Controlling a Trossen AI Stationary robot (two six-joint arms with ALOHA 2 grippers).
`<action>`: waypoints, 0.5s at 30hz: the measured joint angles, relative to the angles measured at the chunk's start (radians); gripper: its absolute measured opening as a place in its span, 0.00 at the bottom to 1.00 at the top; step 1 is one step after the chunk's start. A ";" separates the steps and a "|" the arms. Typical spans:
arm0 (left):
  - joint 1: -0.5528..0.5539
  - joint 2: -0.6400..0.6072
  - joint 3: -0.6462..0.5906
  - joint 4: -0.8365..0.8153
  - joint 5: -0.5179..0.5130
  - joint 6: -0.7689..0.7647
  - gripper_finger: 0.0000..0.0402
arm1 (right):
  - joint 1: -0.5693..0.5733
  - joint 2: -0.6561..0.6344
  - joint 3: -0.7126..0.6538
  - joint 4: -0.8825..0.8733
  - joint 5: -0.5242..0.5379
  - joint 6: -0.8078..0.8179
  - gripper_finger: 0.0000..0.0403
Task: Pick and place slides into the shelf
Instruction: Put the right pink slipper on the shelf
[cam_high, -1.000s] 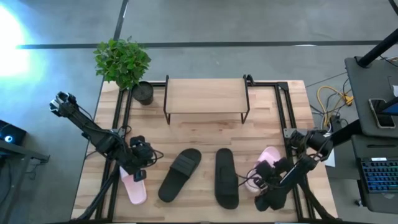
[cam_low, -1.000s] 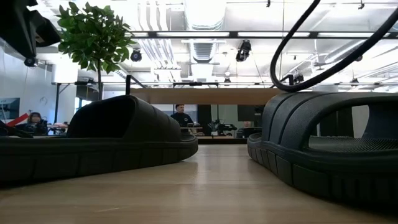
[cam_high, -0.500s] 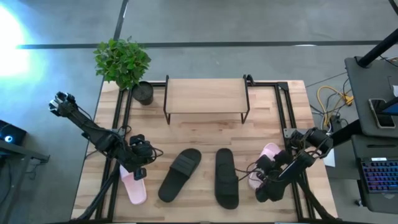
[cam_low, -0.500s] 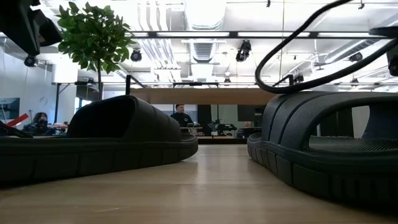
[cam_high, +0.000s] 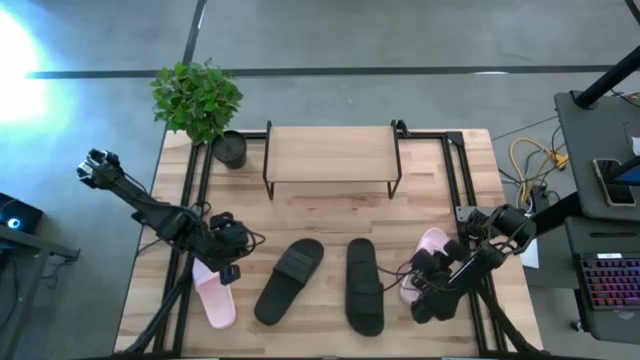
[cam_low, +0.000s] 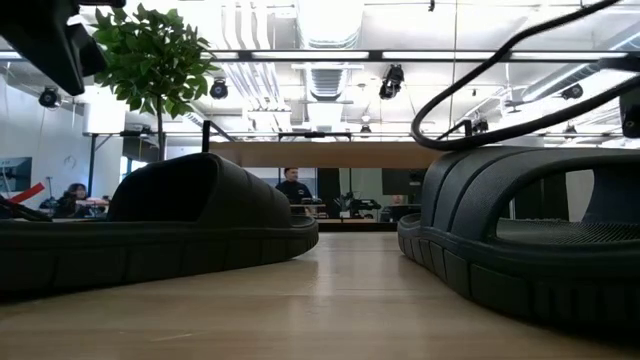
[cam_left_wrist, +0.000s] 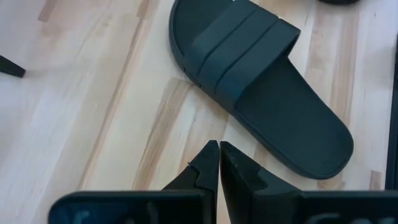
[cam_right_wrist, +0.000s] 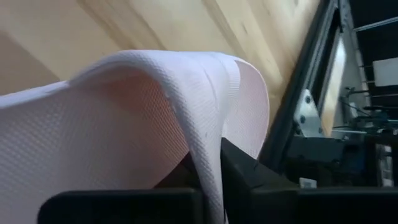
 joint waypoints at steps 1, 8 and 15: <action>0.002 0.000 0.000 0.000 0.000 0.000 0.00 | 0.000 -0.005 0.011 -0.004 0.008 0.005 0.03; 0.017 0.000 0.000 0.000 0.000 0.000 0.00 | -0.001 -0.030 0.232 -0.177 0.222 -0.080 0.03; 0.026 0.000 0.000 0.003 -0.001 0.000 0.00 | -0.026 -0.058 0.436 -0.174 0.451 -0.457 0.02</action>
